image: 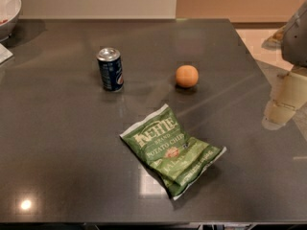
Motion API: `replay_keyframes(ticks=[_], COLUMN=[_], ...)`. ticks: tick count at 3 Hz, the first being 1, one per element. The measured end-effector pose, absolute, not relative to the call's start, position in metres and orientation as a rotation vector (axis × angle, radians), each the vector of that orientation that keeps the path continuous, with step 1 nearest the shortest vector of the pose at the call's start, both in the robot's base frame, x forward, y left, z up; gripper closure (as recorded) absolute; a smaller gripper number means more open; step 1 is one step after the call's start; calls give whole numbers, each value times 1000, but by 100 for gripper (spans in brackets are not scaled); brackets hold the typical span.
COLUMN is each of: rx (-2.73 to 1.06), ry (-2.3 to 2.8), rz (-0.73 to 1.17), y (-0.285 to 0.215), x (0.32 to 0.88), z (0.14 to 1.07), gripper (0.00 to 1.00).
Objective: Pick green jalapeno chip bag
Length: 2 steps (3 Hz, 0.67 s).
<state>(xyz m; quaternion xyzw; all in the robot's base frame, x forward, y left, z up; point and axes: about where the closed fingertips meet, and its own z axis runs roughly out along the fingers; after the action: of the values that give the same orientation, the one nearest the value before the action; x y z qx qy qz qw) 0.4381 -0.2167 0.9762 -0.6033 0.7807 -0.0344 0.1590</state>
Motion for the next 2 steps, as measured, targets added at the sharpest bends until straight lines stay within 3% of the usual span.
replay_keyframes(ticks=[2], rx=[-1798], ry=[2225], rz=[-80], y=[-195], x=[437], z=[965], gripper=[0])
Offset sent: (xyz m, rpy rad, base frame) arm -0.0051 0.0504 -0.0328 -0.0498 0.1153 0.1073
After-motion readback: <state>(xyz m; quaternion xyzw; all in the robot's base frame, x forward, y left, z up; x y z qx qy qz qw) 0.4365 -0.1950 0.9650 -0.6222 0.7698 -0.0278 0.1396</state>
